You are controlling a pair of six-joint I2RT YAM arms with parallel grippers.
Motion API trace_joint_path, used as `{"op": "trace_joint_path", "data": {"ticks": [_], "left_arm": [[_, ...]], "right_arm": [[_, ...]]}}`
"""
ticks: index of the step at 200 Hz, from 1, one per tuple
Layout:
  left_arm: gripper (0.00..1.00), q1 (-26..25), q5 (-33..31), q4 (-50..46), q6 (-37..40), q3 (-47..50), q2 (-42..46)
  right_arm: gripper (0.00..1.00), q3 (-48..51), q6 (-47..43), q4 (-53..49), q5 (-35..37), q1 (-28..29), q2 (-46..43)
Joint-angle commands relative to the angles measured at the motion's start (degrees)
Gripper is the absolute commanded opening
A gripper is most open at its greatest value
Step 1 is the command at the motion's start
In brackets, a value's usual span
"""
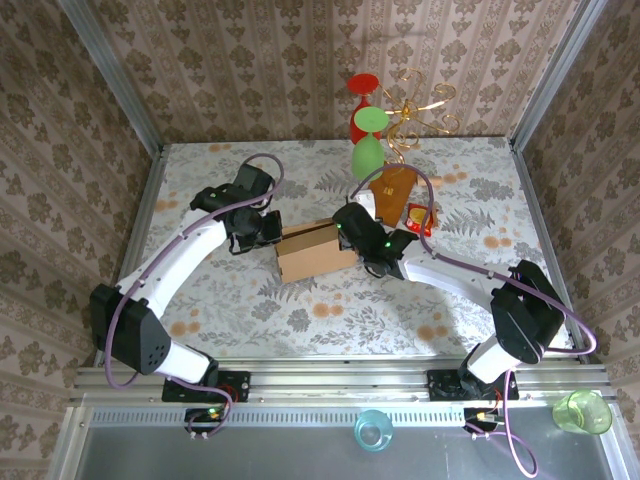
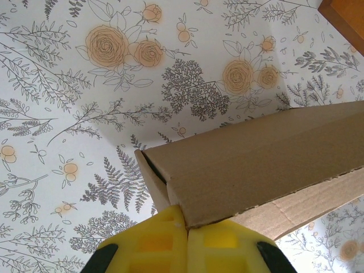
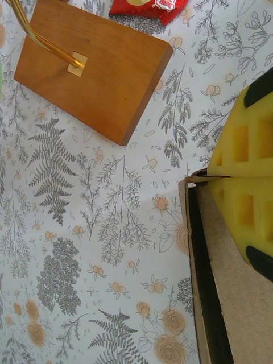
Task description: Fold the paper box
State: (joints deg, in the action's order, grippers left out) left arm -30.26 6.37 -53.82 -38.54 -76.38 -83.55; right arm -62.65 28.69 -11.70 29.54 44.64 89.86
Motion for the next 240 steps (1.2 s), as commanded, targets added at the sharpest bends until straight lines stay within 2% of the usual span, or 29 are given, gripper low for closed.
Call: {"op": "trace_joint_path", "data": {"ticks": [1, 82, 102, 155, 200, 240], "left_arm": [[0.00, 0.5, 4.1, 1.4, 0.5, -2.3, 0.9], [0.00, 1.1, 6.2, 0.0, 1.3, -4.3, -0.2], [0.00, 1.4, 6.7, 0.0, 1.5, -4.6, -0.3], [0.00, 1.3, 7.6, 2.2, 1.6, -1.1, -0.4], [0.00, -0.6, 6.6, 4.4, 0.5, 2.3, 0.6], [0.00, -3.0, 2.8, 4.1, 0.2, 3.2, 1.4]], "right_arm": [[0.00, 2.2, -1.6, -2.8, -2.5, 0.4, 1.8], [0.03, 2.0, -2.3, -2.5, -1.5, 0.8, 2.8], [0.07, 2.0, -2.1, -2.4, -1.1, 0.9, 3.0], [0.09, 0.8, -0.5, -4.2, -2.0, 1.0, 1.2], [0.10, 0.4, 1.7, -4.6, -3.4, 1.0, 0.5], [0.09, 0.8, 3.7, -4.8, -3.7, 1.1, -0.1]]}}
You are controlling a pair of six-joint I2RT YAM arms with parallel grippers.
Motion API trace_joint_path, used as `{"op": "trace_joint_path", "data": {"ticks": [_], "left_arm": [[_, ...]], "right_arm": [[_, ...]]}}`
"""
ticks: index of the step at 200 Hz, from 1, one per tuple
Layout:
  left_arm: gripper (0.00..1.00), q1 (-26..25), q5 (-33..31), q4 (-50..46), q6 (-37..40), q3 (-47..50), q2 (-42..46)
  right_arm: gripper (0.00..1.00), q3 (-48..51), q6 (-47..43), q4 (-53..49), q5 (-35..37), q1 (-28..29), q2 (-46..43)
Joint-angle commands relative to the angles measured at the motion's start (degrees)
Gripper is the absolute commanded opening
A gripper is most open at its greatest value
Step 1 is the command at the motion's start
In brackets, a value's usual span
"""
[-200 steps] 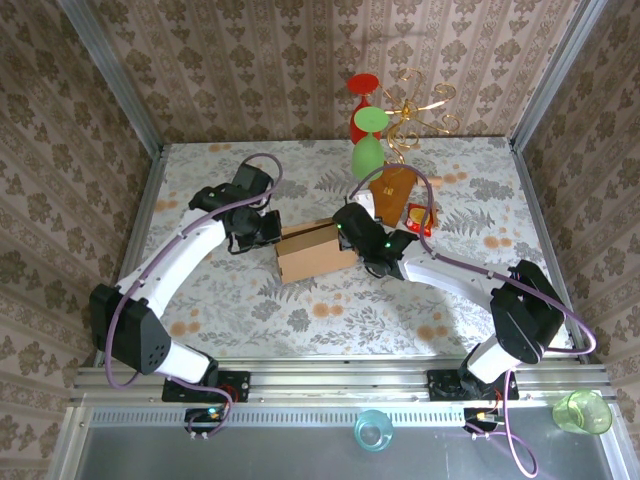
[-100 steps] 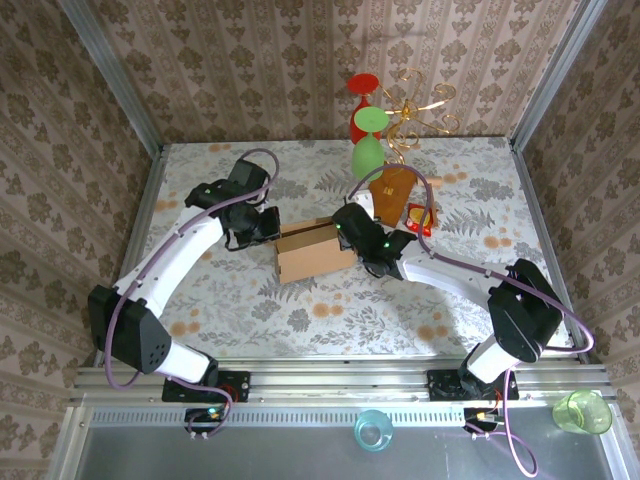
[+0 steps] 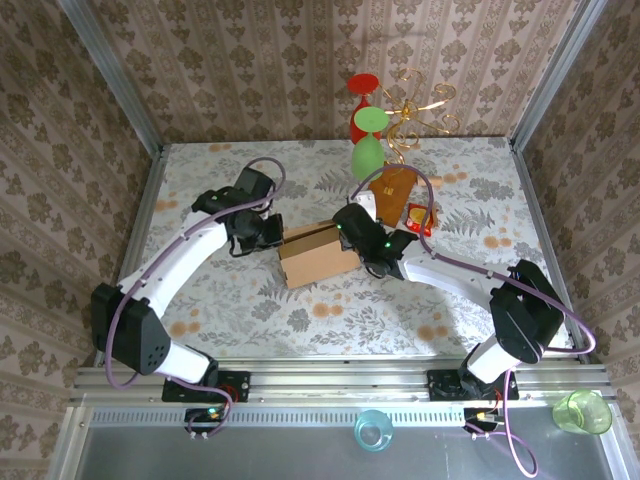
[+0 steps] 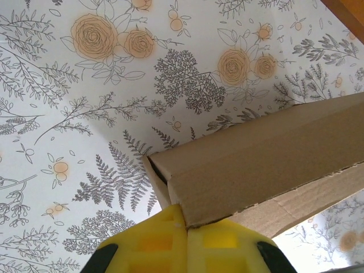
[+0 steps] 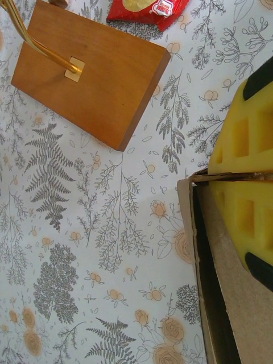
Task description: Fold the paper box
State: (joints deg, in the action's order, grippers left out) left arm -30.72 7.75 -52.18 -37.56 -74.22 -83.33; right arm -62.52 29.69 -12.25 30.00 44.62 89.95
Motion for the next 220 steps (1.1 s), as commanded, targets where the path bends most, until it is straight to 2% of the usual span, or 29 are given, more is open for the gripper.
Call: {"op": "trace_joint_path", "data": {"ticks": [1, 60, 92, 171, 220], "left_arm": [[0.00, -2.6, 1.3, 2.5, -0.8, 1.0, 1.2], [0.00, -5.5, -3.3, 3.1, -2.2, 2.6, 2.3], [0.00, -6.3, -4.0, 5.0, -4.1, 3.9, 3.4], [0.00, -6.5, -0.9, 4.3, -4.8, 1.6, 1.7], [0.00, -7.5, -2.3, 4.4, -5.4, 3.9, 2.8]], "right_arm": [[0.09, 0.7, 2.7, -4.2, -4.1, 1.1, -0.2], [0.00, 3.2, 1.8, -3.6, -3.6, 1.0, -2.8], [0.00, 4.8, 0.7, -2.6, -3.2, 1.0, -3.2], [0.00, 6.7, 0.5, -0.5, -3.7, 1.1, -3.2], [0.00, 6.7, 0.8, -1.0, -2.8, 1.0, -3.2]]}}
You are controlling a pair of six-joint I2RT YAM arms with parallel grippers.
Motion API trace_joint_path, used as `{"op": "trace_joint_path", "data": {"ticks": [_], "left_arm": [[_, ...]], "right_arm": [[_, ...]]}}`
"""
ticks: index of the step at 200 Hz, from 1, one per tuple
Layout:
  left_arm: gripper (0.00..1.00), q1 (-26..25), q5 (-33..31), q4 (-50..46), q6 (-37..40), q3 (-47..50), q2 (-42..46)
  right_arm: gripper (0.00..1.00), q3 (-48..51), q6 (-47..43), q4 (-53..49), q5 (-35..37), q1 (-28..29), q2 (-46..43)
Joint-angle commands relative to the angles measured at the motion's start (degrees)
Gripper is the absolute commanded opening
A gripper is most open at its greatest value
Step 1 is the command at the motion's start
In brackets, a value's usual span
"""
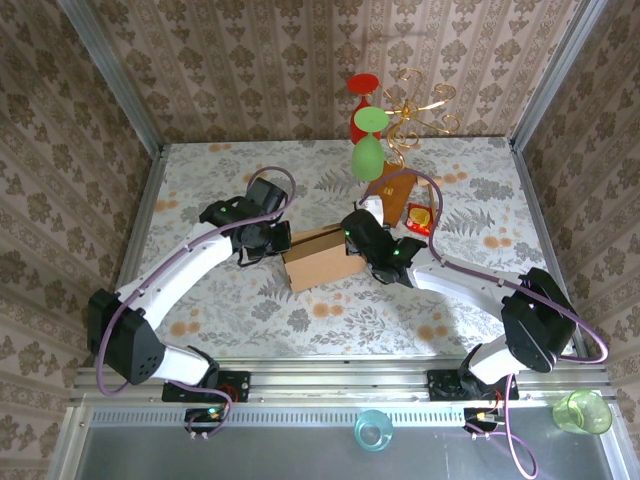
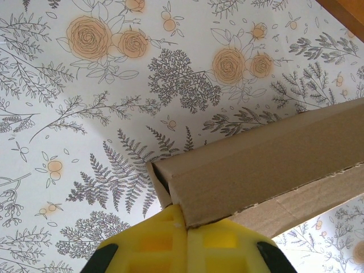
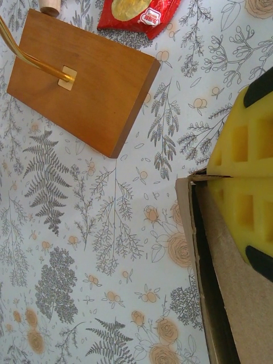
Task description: Fold the paper box
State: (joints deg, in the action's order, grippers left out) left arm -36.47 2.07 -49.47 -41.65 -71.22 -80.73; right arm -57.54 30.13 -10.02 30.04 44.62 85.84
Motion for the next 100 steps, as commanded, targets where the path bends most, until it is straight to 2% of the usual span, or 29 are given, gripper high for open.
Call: {"op": "trace_joint_path", "data": {"ticks": [1, 100], "left_arm": [[0.00, -1.8, 3.4, 1.7, -1.4, 0.9, 0.3], [0.00, -3.4, 0.9, 1.3, -1.9, 3.0, 2.5]], "right_arm": [[0.00, 1.7, 0.4, -3.2, -2.8, 1.0, 0.9], [0.00, 2.0, 1.3, -3.2, -1.6, 1.1, 1.3]]}}
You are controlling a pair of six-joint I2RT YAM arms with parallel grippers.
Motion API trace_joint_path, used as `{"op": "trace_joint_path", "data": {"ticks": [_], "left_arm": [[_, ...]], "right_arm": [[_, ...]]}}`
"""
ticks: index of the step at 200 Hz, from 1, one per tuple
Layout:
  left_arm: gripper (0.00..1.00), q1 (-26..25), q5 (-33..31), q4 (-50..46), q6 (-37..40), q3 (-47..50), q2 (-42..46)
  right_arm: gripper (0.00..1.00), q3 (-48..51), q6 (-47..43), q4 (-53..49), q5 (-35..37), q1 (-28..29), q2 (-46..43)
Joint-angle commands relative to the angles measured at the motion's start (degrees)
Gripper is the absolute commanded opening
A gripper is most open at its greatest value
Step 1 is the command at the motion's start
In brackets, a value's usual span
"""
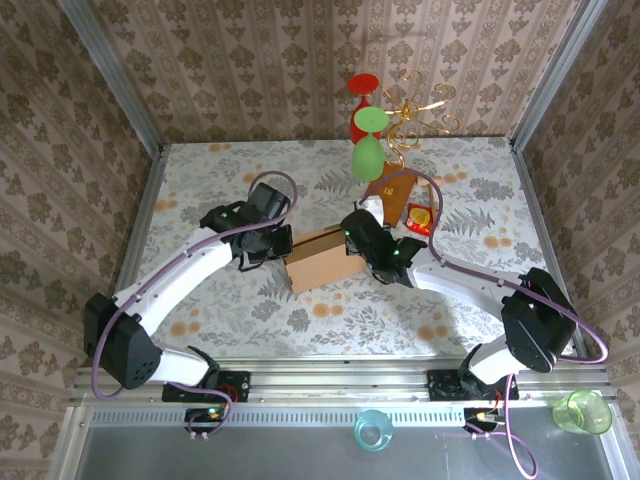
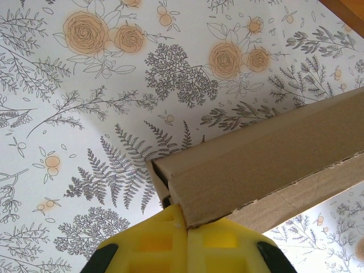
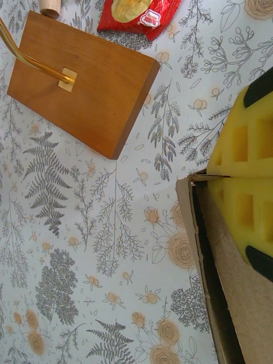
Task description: Fold the paper box
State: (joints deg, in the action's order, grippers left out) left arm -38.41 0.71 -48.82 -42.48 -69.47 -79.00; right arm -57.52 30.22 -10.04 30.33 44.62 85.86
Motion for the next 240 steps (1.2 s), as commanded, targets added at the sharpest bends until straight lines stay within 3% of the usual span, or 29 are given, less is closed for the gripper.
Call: {"op": "trace_joint_path", "data": {"ticks": [1, 240], "left_arm": [[0.00, -1.4, 2.2, 0.6, -1.1, 1.2, 0.8], [0.00, -8.6, -9.5, 8.4, -5.8, 11.3, 6.1]], "right_arm": [[0.00, 2.0, 1.3, -3.1, -1.9, 1.0, 1.2], [0.00, 2.4, 0.2, -2.4, -2.0, 1.0, 0.2]]}}
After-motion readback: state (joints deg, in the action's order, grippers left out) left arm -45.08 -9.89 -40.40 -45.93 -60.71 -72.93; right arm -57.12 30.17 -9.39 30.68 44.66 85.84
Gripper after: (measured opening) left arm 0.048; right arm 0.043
